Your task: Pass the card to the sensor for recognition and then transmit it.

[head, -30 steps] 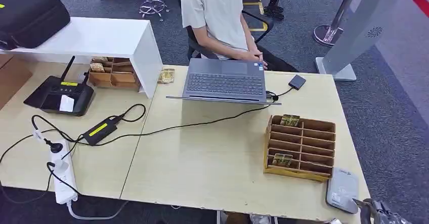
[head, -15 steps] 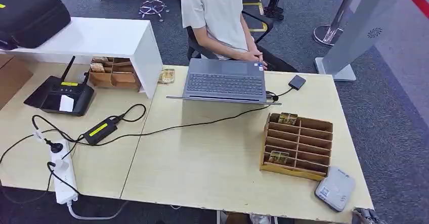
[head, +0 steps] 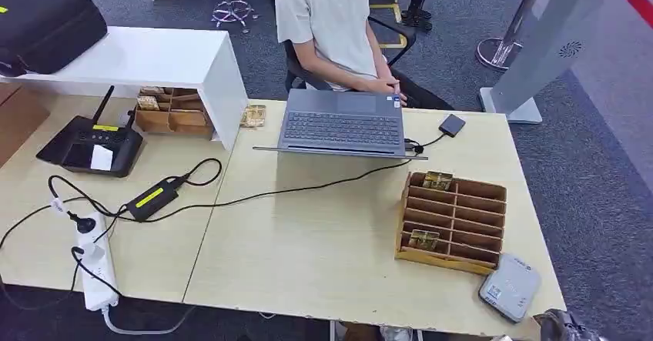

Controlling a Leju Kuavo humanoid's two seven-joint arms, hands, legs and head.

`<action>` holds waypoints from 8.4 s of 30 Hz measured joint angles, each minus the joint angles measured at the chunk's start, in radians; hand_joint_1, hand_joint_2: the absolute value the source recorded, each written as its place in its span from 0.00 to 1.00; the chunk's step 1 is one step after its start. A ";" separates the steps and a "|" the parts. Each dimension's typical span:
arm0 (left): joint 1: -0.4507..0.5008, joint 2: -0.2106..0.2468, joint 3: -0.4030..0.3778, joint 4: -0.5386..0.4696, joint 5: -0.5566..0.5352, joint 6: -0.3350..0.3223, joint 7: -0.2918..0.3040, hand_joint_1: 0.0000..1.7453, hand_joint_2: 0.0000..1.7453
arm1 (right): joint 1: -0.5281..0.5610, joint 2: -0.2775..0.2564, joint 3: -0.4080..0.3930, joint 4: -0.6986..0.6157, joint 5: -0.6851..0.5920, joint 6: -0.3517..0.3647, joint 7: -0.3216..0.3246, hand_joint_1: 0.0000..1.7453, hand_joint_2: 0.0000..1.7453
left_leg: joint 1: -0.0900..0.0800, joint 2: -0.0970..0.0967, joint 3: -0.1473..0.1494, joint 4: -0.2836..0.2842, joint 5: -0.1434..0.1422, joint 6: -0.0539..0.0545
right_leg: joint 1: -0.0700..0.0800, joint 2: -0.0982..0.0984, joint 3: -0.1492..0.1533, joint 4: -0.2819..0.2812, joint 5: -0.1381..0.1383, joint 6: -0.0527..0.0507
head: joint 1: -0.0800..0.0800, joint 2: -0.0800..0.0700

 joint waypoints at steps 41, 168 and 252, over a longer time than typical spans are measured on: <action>-0.020 0.008 -0.082 0.000 -0.157 -0.060 -0.020 0.00 1.00 | -0.505 -0.359 0.526 -0.338 0.021 0.010 0.007 1.00 1.00 | -0.001 0.001 -0.001 0.000 0.001 0.000 | -0.001 0.001 0.000 0.002 0.003 0.001 | 0.000 0.000; -0.009 0.003 -0.013 0.000 -0.117 -0.042 -0.073 0.00 1.00 | -0.274 -0.576 1.095 -0.330 -0.741 0.341 0.329 0.00 1.00 | -0.001 -0.001 -0.004 0.000 0.005 -0.001 | -0.001 -0.001 -0.004 0.002 0.005 0.000 | 0.000 0.000; -0.010 -0.007 0.085 0.000 -0.163 -0.035 -0.059 0.00 1.00 | -0.497 -0.788 1.313 -0.222 -0.256 0.451 0.560 0.00 1.00 | -0.001 0.001 -0.003 0.000 0.005 0.000 | -0.001 0.001 -0.004 0.002 0.005 0.001 | 0.000 0.000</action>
